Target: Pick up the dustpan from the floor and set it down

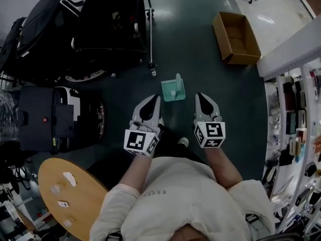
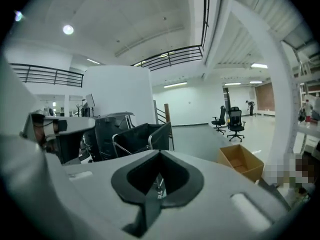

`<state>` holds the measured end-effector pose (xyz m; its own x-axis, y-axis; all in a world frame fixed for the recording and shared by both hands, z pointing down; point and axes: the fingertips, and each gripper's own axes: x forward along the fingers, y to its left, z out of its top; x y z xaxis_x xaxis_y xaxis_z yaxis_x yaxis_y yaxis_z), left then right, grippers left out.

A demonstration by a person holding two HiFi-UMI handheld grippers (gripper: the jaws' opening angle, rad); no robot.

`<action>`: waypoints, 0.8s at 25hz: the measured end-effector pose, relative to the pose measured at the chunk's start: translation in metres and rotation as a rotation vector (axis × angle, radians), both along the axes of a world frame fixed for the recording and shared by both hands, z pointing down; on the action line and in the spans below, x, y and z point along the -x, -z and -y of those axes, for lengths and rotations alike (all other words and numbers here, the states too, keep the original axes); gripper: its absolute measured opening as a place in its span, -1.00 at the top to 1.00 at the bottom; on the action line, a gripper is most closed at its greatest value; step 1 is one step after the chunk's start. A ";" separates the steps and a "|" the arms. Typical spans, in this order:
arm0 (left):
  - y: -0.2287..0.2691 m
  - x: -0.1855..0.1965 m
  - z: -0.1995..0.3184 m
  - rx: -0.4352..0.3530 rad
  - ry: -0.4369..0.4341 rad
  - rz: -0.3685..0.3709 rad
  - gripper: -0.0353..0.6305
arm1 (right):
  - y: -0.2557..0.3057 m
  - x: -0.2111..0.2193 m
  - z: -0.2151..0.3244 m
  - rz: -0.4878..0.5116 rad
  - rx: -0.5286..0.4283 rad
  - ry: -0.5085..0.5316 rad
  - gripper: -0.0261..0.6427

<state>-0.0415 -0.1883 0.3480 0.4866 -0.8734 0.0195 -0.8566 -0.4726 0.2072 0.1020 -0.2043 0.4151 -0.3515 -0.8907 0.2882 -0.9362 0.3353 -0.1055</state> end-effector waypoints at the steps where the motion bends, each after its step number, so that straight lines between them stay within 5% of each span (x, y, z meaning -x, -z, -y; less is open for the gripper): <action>1: 0.004 -0.002 -0.010 -0.013 0.008 -0.002 0.84 | 0.005 -0.003 -0.009 -0.008 -0.016 0.008 0.94; 7: 0.014 -0.001 -0.061 -0.037 0.075 0.021 0.84 | 0.012 -0.011 -0.057 -0.049 -0.036 0.080 0.94; 20: 0.025 0.000 -0.201 -0.039 0.044 -0.028 0.85 | 0.031 -0.023 -0.192 -0.103 -0.056 0.093 0.94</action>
<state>-0.0412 0.0125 0.3230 0.4472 -0.8940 -0.0282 -0.8710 -0.4425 0.2132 0.1248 -0.0119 0.3837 -0.4047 -0.8711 0.2782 -0.9056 0.4241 0.0107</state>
